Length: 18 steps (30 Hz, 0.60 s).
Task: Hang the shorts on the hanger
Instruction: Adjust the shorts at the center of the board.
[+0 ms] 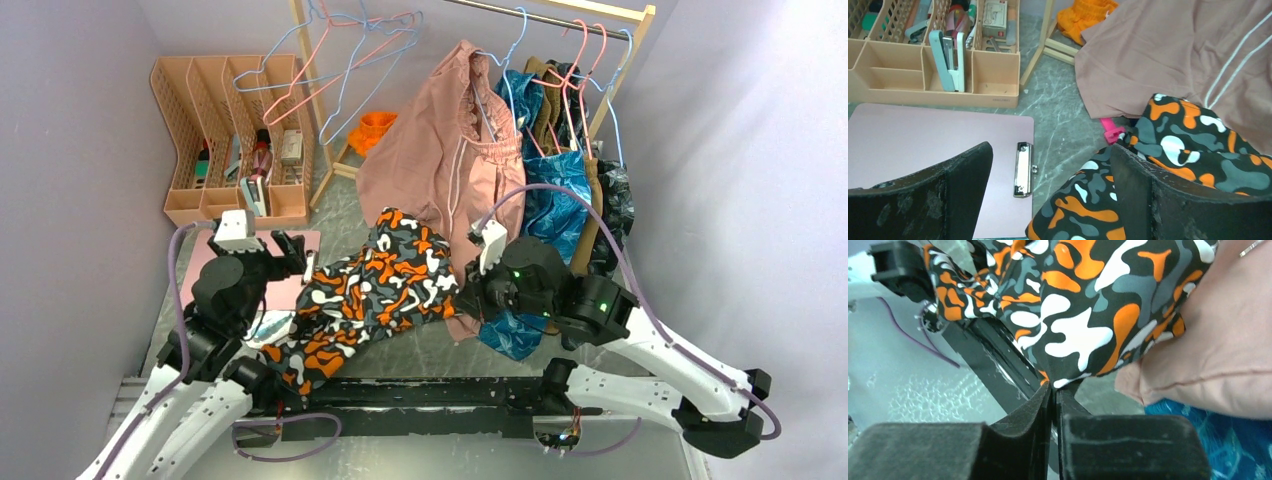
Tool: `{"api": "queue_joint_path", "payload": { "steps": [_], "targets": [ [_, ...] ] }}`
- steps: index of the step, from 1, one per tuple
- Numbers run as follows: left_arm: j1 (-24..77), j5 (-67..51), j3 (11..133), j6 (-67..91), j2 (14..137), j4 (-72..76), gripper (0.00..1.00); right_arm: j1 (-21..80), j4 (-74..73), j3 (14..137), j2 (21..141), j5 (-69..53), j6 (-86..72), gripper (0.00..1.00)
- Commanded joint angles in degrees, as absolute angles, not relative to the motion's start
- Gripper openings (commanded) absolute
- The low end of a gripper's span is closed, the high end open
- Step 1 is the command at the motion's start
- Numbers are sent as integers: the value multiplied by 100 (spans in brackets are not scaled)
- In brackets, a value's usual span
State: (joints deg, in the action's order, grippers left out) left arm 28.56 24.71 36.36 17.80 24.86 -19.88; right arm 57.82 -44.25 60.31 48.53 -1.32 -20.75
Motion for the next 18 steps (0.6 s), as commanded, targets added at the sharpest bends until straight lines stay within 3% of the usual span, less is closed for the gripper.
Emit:
{"api": "queue_joint_path", "payload": {
  "steps": [1,4,8,13,18],
  "targets": [
    [2492,1891,3709,1739,2776,-1729,90,5789,-5452,6332,4599,33,-2363,18],
    [2050,1345,3672,1753,2854,-1588,90,5788,-5524,6676,4701,-69,-2336,47],
    [1678,921,3630,1793,2836,-1480,90,5789,-4977,7102,4933,-298,-2310,65],
    [1659,848,3608,1802,2690,-1538,90,5789,-3390,6796,5378,-564,-2168,67],
    [1663,840,3603,1874,2575,-1621,90,5885,-1164,5614,5984,-635,-2428,66]
  ]
}}
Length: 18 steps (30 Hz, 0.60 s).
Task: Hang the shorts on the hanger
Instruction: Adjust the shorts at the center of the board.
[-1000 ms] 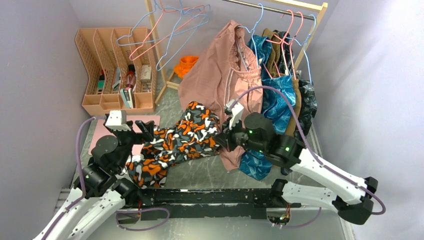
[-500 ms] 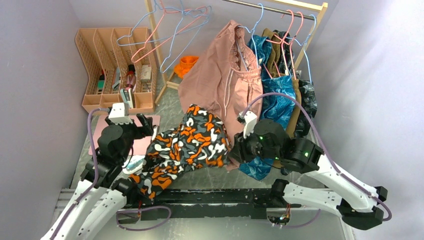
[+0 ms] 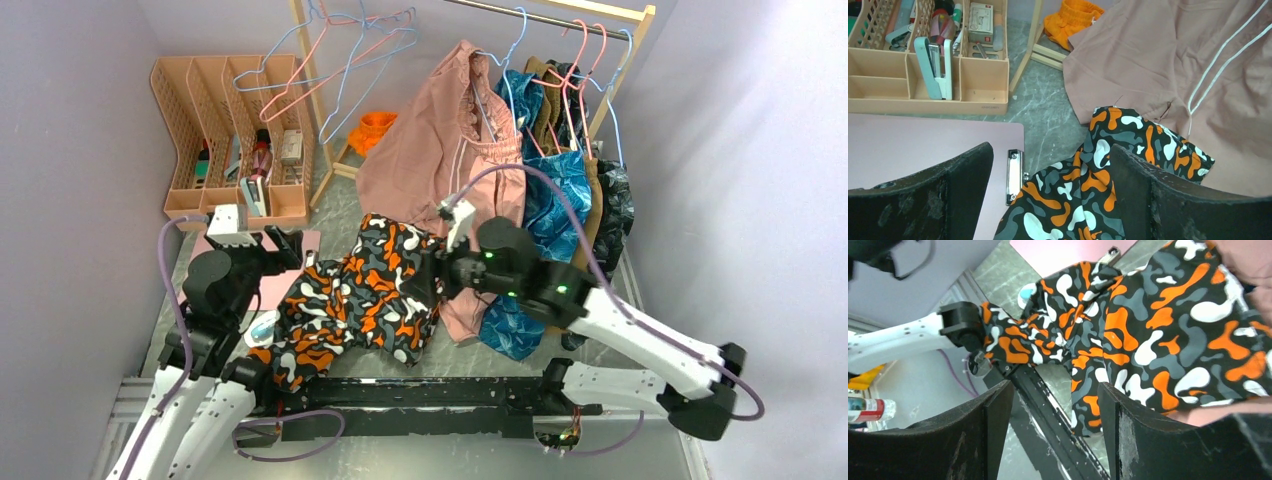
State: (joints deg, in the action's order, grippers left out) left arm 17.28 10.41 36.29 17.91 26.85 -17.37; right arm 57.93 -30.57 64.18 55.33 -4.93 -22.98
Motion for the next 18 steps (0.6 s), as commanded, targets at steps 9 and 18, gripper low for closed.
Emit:
{"api": "queue_joint_path", "payload": {
  "steps": [9,18],
  "targets": [
    [1663,898,3574,1829,2618,-1594,89,6179,-703,6096,8499,2309,-1950,69],
    [1661,892,3632,1806,2854,-1627,89,6174,-1002,6790,9715,2438,-1770,46]
  ]
}}
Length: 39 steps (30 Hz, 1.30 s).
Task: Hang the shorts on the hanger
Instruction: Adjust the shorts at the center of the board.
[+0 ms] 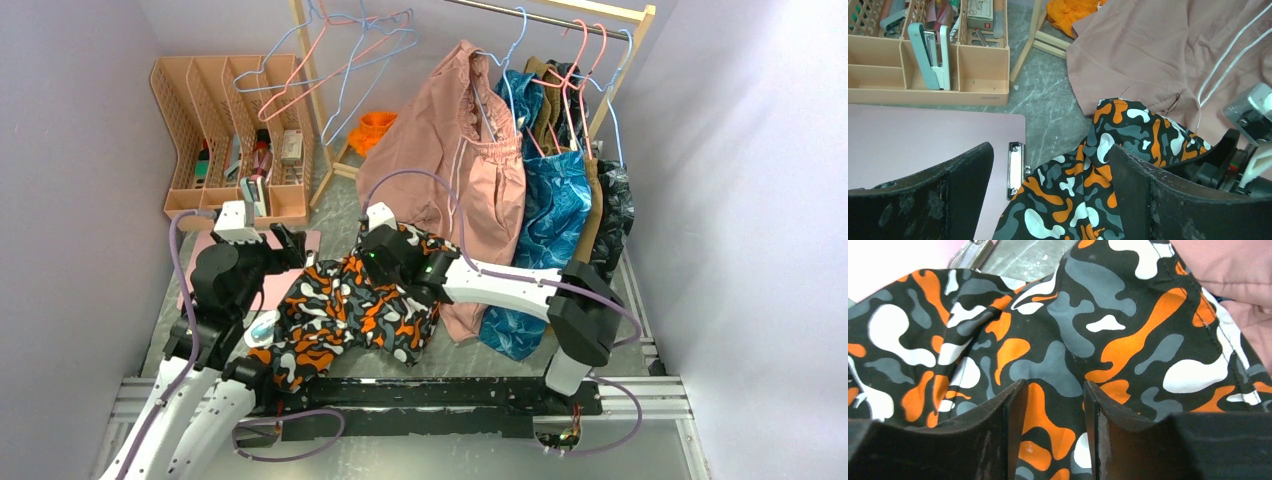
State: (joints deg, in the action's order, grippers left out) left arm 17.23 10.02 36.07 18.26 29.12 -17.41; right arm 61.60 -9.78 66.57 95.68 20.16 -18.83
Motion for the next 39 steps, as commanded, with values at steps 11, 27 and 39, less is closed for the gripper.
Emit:
{"api": "queue_joint_path", "payload": {
  "steps": [11,27,39],
  "targets": [
    [1661,981,3623,1829,2675,-1633,89,6170,-1091,7651,8806,1270,-780,11],
    [1661,1066,3616,1881,2493,-1725,88,6197,-1937,8019,10456,2018,-1242,67],
    [1661,1016,3625,1881,2468,-1734,88,6169,-891,7790,9184,2198,-892,0]
  ]
}}
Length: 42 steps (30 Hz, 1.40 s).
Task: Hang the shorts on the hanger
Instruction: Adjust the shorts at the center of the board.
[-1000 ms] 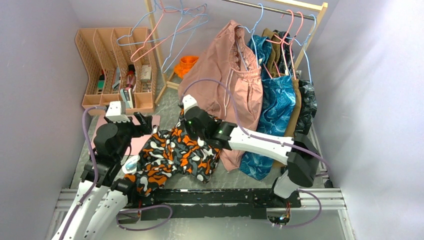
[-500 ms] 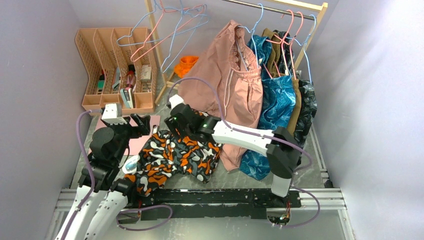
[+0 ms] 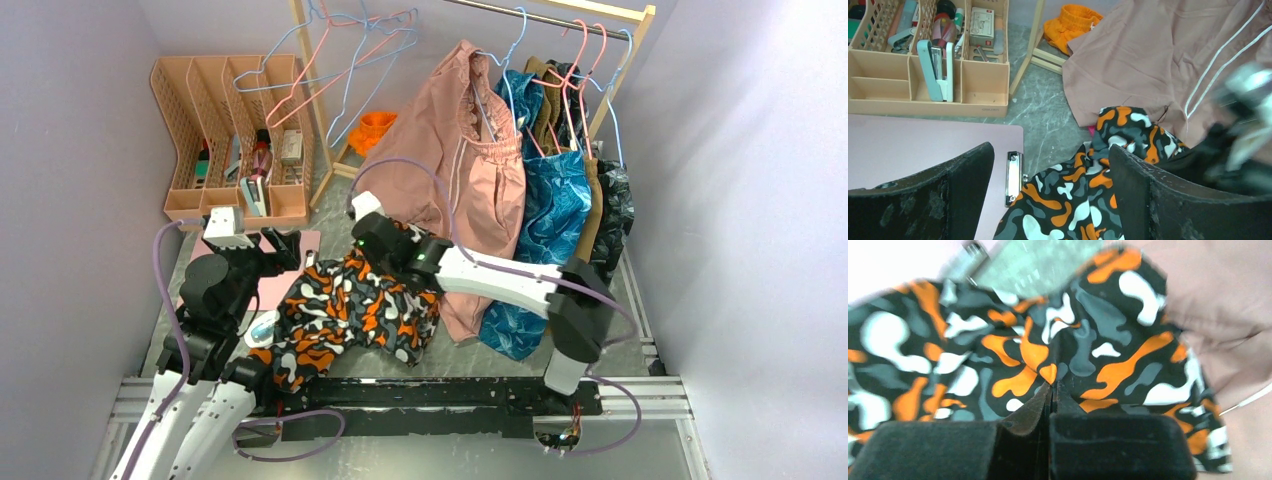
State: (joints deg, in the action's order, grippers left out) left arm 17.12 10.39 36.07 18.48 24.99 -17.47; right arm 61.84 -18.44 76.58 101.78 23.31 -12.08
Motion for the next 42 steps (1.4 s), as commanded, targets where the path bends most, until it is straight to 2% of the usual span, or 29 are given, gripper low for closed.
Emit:
{"api": "queue_joint_path", "payload": {
  "steps": [1,9,15,18,19,21,23,25,28,34,42],
  "targets": [
    [1661,1059,3636,1881,2457,-1736,88,6169,-795,7890,9010,2023,-786,0],
    [1661,1482,3589,1971,2061,-1740,89,6179,-840,8439,7731,1320,-57,0],
    [1661,1776,3543,2032,1771,-1807,89,6181,-1810,6771,6335,1336,-1155,0],
    [1661,1764,3542,2043,1793,-1813,89,6181,-2669,5975,5673,721,-1933,0],
    [1659,1762,3549,2042,1827,-1811,89,6180,-2999,5837,5564,396,-2070,4],
    [1661,1747,3559,2033,1923,-1792,89,6186,-3570,5788,5513,-138,-2199,48],
    [1659,1726,3560,2015,2028,-1755,89,6195,-3971,6070,5515,-146,-2235,75],
    [1657,1710,3575,2005,2153,-1752,88,6199,-4002,6404,5527,77,-2147,86],
    [1661,1714,3603,2004,2251,-1770,88,6198,-3752,6870,5953,487,-1840,88],
    [1661,1827,3585,1995,2266,-1781,88,6115,-2768,7346,7710,1717,-1440,86],
    [1661,1765,3604,1993,2298,-1822,88,5654,-2641,8258,9932,2036,-1331,84]
  ]
}}
